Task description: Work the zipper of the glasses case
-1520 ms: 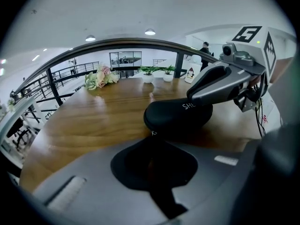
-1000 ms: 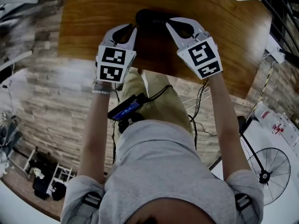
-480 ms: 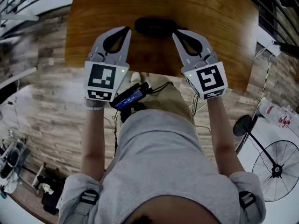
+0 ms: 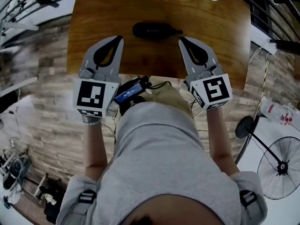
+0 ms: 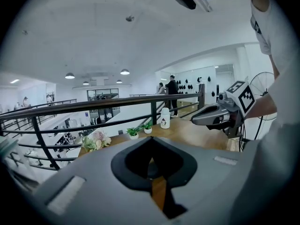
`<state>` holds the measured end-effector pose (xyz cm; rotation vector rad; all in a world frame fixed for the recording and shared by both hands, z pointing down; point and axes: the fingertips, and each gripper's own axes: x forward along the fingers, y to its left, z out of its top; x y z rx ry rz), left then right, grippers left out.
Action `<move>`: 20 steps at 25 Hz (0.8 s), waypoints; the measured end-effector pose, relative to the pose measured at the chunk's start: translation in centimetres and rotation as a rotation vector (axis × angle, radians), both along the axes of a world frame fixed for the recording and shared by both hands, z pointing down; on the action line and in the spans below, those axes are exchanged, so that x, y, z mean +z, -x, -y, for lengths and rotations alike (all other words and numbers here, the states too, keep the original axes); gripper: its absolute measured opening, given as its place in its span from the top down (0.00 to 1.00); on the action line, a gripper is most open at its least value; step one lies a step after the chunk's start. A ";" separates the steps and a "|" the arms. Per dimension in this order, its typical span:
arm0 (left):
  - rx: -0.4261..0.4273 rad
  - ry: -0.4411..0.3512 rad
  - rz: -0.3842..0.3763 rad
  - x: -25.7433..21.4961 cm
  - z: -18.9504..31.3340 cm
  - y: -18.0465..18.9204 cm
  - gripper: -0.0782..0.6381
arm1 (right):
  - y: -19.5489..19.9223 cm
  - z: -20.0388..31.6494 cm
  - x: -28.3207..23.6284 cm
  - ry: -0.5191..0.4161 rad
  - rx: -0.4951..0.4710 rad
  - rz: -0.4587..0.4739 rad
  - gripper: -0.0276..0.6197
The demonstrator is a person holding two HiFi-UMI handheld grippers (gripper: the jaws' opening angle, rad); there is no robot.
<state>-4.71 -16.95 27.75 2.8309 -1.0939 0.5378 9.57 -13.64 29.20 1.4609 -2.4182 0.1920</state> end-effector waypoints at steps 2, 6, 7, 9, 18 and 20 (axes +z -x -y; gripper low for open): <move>0.001 -0.005 -0.005 -0.4 -0.4 0.2 0.87 | -0.1 -0.4 -0.2 -0.004 0.008 0.001 0.95; -0.004 -0.010 -0.013 -0.7 -1.2 0.6 0.87 | -0.3 -1.2 -0.4 -0.008 0.024 0.007 0.95; -0.006 -0.008 -0.015 -0.7 -1.3 0.7 0.87 | -0.3 -1.3 -0.4 -0.008 0.025 0.010 0.95; -0.008 -0.004 -0.018 -0.5 -1.5 0.7 0.87 | -0.3 -1.5 -0.6 -0.011 0.027 0.012 0.95; -0.005 -0.005 -0.018 -0.2 -1.5 0.4 0.87 | 0.1 -1.4 -0.7 -0.019 0.022 0.004 0.95; -0.002 -0.004 -0.015 -0.1 -1.5 0.4 0.87 | 0.1 -1.3 -0.7 -0.020 0.022 0.005 0.95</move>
